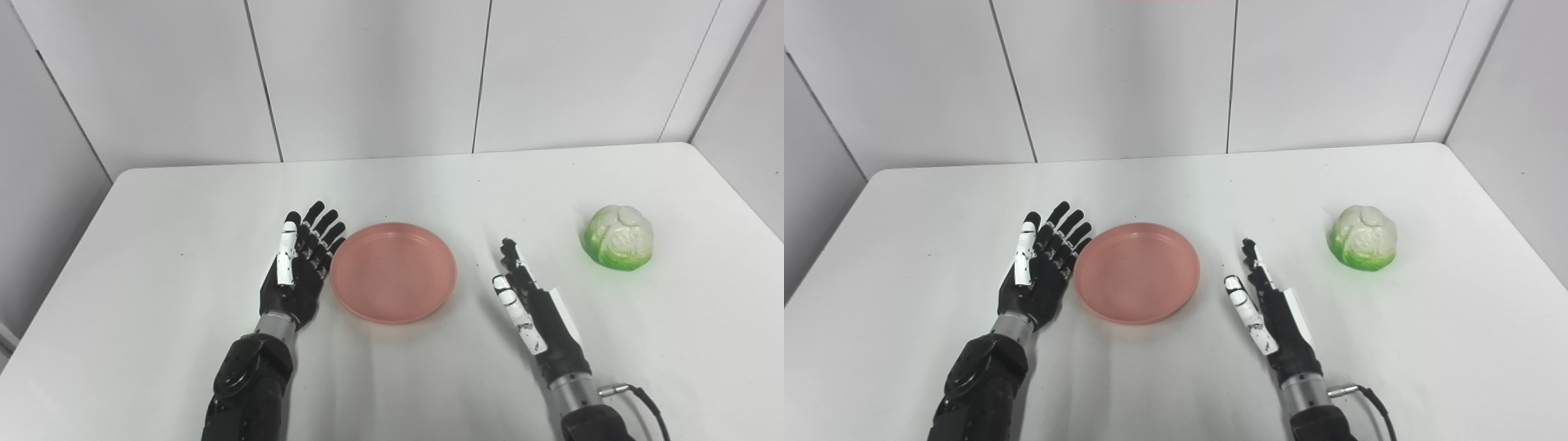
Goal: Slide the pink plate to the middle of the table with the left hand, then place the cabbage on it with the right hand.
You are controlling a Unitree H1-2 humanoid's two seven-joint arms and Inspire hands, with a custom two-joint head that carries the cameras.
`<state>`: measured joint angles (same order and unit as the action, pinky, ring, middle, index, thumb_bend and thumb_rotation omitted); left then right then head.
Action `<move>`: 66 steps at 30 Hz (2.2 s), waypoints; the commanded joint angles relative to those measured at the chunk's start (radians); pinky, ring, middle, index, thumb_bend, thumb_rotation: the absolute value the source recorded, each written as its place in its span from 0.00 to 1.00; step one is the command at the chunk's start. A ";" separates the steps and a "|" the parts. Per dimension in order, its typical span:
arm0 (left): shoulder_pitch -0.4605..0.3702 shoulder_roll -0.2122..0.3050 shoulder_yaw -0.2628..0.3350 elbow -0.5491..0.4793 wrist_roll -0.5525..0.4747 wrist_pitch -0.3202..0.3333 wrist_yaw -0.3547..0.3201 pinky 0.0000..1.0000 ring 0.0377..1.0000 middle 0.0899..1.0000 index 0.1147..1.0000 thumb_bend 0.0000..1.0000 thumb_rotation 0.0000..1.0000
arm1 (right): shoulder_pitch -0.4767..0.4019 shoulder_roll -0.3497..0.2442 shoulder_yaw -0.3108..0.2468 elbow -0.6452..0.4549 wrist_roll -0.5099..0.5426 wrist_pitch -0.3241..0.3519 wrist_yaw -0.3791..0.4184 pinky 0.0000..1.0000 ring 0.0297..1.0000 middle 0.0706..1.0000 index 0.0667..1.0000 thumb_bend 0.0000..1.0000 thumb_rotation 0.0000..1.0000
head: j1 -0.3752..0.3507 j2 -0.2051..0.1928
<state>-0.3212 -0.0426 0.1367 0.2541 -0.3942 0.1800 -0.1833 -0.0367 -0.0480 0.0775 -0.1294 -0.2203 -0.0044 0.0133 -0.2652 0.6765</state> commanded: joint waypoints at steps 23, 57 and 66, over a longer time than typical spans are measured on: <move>-0.010 0.092 0.040 0.188 -0.053 -0.059 -0.116 0.82 0.84 0.85 0.82 0.53 0.88 | -0.231 -0.215 -0.147 -0.287 -0.281 0.125 -0.012 0.83 0.87 0.89 0.92 0.94 0.67 | -0.154 -0.019; -0.066 0.177 0.075 0.371 -0.107 -0.083 -0.247 0.78 0.80 0.81 0.79 0.61 0.82 | -0.201 -0.397 -0.279 -0.063 -0.267 0.219 0.002 0.82 0.92 0.97 1.00 1.00 0.62 | -0.222 -0.009; -0.063 0.187 0.076 0.369 -0.110 -0.084 -0.260 0.79 0.81 0.81 0.79 0.61 0.81 | -0.246 -0.412 -0.227 0.034 -0.262 0.236 0.013 0.82 0.93 0.97 1.00 1.00 0.65 | -0.226 0.003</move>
<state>-0.4441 0.1294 0.2073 0.5710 -0.5142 0.0731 -0.4439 -0.2467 -0.4271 -0.1512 -0.0862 -0.4863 0.2590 0.0373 -0.4909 0.6796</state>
